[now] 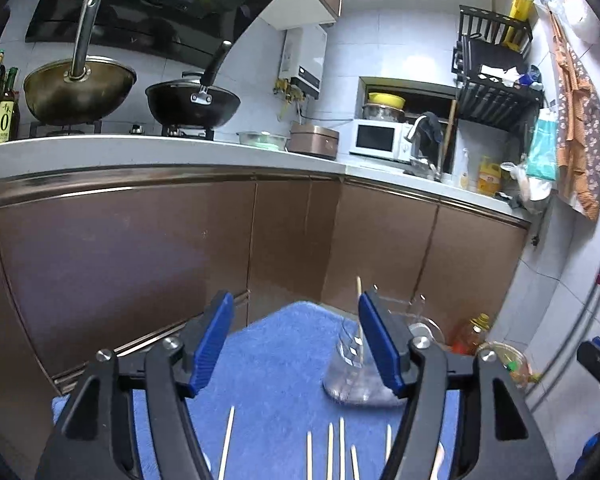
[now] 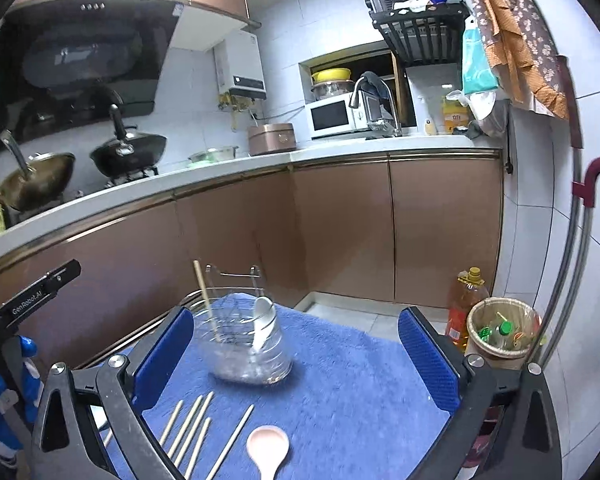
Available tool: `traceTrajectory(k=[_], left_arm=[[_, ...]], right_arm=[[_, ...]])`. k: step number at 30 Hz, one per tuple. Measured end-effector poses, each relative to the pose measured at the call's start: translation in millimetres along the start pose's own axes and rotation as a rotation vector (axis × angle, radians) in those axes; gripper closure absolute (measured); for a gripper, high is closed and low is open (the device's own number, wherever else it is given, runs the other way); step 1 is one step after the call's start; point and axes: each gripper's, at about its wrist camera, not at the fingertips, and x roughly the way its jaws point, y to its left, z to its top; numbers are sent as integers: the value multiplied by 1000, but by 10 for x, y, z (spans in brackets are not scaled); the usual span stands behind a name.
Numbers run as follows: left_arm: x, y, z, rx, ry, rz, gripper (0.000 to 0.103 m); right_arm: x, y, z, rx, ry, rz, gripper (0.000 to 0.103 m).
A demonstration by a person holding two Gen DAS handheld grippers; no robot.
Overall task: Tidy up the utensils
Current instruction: 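Move the left tool to another chopstick while the right tool approaches the pink spoon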
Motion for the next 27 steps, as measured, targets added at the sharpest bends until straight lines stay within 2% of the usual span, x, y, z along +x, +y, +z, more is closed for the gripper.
traceTrajectory(k=[8,13,16,21,25,27], left_arm=[[-463,159,-143,-15,126,-20,40],[-737,227,-352,-19,152,-13,40],[-826,272,-488,-35,191,-10,40],[-737,334,-723,-58,323,-8,40],[-548,254,-814,-51,418,-40,40],[-394,147,-845,-37,467,-69,40]], right_arm=[[-651,-1,-101,26,-37,50,0],[-890,2,-227,35,-7,65,0],[-950,12,-308,38,48,84,0],[-876,-62,-437,84,136,124,0],[-764,-103,-533,76,194,154,0],[-660,-151,-594,81,231,175,6]])
